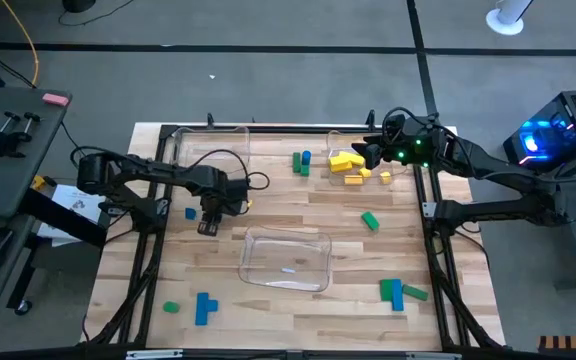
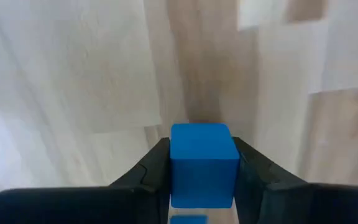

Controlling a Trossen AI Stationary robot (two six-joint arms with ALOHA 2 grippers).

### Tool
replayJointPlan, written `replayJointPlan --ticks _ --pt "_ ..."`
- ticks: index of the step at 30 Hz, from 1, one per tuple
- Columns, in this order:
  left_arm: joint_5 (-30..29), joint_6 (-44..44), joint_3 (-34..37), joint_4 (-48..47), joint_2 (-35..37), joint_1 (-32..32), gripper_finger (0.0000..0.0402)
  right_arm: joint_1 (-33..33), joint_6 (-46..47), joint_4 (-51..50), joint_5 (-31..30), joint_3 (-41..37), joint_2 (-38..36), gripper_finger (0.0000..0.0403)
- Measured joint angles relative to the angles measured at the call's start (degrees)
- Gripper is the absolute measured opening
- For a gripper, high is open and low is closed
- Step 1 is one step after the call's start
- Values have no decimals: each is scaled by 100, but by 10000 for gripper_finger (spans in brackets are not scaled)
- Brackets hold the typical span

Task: Sort blocks
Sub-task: Put the blue block into the left transparent bin

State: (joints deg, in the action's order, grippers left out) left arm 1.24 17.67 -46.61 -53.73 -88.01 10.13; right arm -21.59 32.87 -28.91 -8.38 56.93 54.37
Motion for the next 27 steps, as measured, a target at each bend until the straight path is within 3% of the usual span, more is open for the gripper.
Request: replayJointPlan --ticks 5,11,14,19,22,27 --pt "-327 55 -1105 -493 274 34 91 1 -62 0 0 0 0 272" --pt "-1691 92 -2125 208 1025 592 91 1 -68 2 0 0 -2 272" --pt "-2051 -68 -2043 399 1316 1251 91 1 -36 0 0 0 -2 272" --pt "-1970 -1015 -1505 116 1367 2442 91 1 29 2 3 0 -2 272" --pt "-1982 -1579 -1223 54 1267 2844 93 1 14 2 2 0 -2 272" --pt "-1913 -2435 -1185 14 1182 3225 190 1 -71 2 2 0 -2 272"
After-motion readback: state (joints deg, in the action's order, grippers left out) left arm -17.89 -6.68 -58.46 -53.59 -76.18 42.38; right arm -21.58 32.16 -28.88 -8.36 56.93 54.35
